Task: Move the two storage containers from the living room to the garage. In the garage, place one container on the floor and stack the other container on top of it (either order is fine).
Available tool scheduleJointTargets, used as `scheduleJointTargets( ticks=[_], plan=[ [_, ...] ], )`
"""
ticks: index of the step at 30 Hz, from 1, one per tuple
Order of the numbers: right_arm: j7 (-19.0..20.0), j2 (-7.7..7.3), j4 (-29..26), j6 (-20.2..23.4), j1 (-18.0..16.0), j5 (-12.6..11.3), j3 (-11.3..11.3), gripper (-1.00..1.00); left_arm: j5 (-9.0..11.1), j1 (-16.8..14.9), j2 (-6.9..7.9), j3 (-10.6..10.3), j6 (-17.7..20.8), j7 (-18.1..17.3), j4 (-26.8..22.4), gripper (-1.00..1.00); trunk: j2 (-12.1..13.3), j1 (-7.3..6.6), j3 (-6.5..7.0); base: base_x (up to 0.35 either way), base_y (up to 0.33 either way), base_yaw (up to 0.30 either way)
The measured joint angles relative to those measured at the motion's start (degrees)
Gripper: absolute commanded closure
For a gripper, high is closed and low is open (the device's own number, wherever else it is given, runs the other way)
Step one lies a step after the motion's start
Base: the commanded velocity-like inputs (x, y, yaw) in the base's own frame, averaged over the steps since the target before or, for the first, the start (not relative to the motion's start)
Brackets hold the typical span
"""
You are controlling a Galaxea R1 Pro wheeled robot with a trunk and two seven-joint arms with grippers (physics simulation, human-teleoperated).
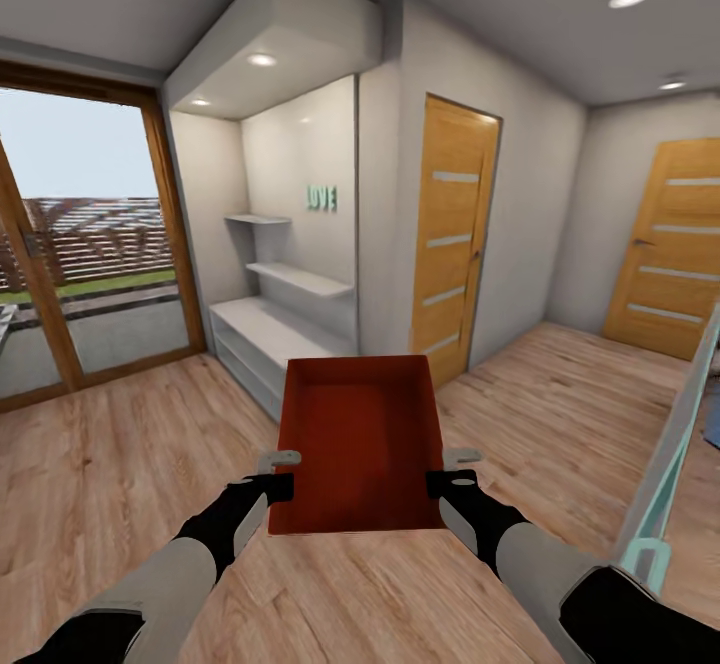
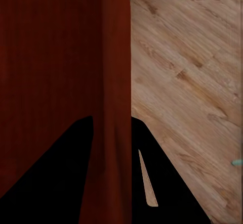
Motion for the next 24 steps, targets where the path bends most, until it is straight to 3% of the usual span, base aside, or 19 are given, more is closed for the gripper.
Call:
scheduleJointTargets(
  ticks=[16, 24],
  plan=[
    [0.0, -0.01, 0.0, 0.0, 0.0, 0.0, 0.0, 1.00, 0.0, 0.0, 0.00, 0.0, 0.1, 0.0, -0.1, 1.00, 0.0, 0.00, -0.25, 0.324, 0.000, -0.264],
    [0.0, 0.00, 0.0, 0.0, 0.0, 0.0, 0.0, 1.00, 0.0, 0.0, 0.01, 0.0, 0.0, 0.0, 0.0, 1.00, 0.0, 0.00, -0.25, 0.324, 0.000, -0.032]
  ],
)
